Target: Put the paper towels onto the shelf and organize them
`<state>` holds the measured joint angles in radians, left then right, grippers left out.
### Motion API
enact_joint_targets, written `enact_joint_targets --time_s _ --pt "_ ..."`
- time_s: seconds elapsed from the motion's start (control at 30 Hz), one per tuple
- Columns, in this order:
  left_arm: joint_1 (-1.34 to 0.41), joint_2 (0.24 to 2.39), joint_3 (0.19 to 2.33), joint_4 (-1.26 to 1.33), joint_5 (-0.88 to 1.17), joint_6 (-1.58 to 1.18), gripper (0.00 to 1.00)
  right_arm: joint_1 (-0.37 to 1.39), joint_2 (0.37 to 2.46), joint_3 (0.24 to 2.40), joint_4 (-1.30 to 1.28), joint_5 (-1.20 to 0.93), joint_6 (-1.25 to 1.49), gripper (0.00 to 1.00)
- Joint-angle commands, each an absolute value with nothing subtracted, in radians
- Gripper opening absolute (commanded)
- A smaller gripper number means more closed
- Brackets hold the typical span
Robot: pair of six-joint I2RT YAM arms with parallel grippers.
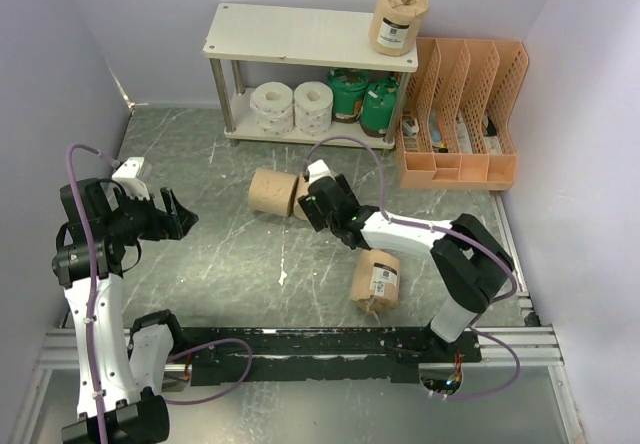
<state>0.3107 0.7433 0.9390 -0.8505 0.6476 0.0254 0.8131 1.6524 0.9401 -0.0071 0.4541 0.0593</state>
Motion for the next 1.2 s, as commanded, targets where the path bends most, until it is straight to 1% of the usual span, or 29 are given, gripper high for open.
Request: enact_joint_targets --time_s 0.0,0.03,0.07,0.1,0.2,0.3,0.33,0.4,0.53,0.63,0.77,0.9,0.97,1.17 --pt "0.323 0.736 0.934 -0.846 0.657 0.025 0.95 0.810 1.686 0.974 0.101 0.466 0.028 0.57" --pt "0.323 0.736 0.934 -0.846 0.657 0.025 0.95 0.811 1.694 0.974 0.117 0.464 0.022 0.46" --pt "0.324 0.736 0.934 -0.847 0.656 0.025 0.95 0.811 1.699 0.971 0.130 0.458 0.018 0.38" --pt "0.323 0.736 0.935 -0.846 0.656 0.025 0.95 0.810 1.701 0.970 0.140 0.451 0.015 0.33" --pt "0.323 0.736 0.934 -0.845 0.658 0.025 0.95 0.810 1.705 0.964 0.160 0.428 0.013 0.22" --pt "0.323 0.739 0.934 -0.846 0.659 0.026 0.95 0.806 1.704 0.953 0.175 0.407 0.015 0.03" --pt "0.323 0.739 0.934 -0.845 0.660 0.026 0.95 0.804 1.700 0.955 0.168 0.400 0.025 0.00" --pt "0.323 0.739 0.934 -0.846 0.660 0.026 0.95 0.805 1.669 0.960 0.140 0.374 0.060 0.00" --pt "0.323 0.739 0.934 -0.845 0.660 0.028 0.95 0.802 1.522 0.934 0.165 0.293 0.188 0.00" --pt "0.324 0.743 0.934 -0.845 0.664 0.028 0.95 0.783 1.448 0.959 0.151 0.242 0.267 0.00" --pt "0.323 0.738 0.934 -0.845 0.663 0.028 0.95 0.759 1.425 1.022 0.094 0.222 0.326 0.00" --pt "0.322 0.731 0.934 -0.846 0.661 0.026 0.95 0.711 1.402 1.044 0.102 0.089 0.463 0.00" --pt "0.324 0.732 0.934 -0.845 0.663 0.028 0.95 0.691 1.415 1.067 0.072 0.059 0.507 0.00" --pt "0.323 0.720 0.934 -0.845 0.661 0.026 0.95 0.668 1.417 1.059 -0.013 0.102 0.503 0.00"
